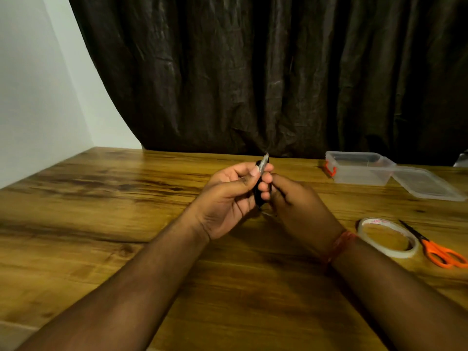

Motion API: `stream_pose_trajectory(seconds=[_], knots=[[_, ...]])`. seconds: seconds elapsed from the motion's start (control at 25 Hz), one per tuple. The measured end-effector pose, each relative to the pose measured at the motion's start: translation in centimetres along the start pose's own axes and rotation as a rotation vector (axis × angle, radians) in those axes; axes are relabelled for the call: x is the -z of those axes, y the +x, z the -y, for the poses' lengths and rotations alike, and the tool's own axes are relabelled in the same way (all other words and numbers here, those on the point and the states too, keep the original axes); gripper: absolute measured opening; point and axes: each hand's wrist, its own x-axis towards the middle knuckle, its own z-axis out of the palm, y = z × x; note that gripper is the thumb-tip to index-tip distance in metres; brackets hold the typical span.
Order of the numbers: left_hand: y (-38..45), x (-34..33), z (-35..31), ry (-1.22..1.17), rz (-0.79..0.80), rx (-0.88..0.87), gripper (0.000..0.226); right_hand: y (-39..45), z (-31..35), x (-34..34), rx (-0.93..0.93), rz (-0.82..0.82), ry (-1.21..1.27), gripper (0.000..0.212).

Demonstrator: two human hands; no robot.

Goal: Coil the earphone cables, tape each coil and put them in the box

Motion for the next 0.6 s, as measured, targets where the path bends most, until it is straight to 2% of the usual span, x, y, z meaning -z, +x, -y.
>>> stream_pose_trajectory(seconds=[0.08, 0.16, 0.28, 0.44, 0.6], knots=[[0.3, -0.1, 0.0, -0.047, -0.074, -0.069, 0.023, -0.2, 0.1, -0.4, 0.089, 0.041, -0.192, 0.012], [0.6, 0.0, -0.2, -0.073, -0.149, -0.136, 0.024, -0.4, 0.4, -0.8, 0.1, 0.139, -0.331, 0.013], [0.9, 0.3, 0.0, -0.013, -0.255, -0.196, 0.02, -0.5, 1.1, -0.9, 0.089, 0.218, -0.421, 0.016], [1.3, 0.7, 0.6, 0.243, -0.366, -0.238, 0.016, -0.6, 2.2, -0.3, 0.166, 0.131, -0.377, 0.006], [1.1, 1.4, 1.1, 0.594, -0.359, -0.12, 0.019, -0.2, 2.6, 0.9, 0.165, 0.036, -0.315, 0.005]])
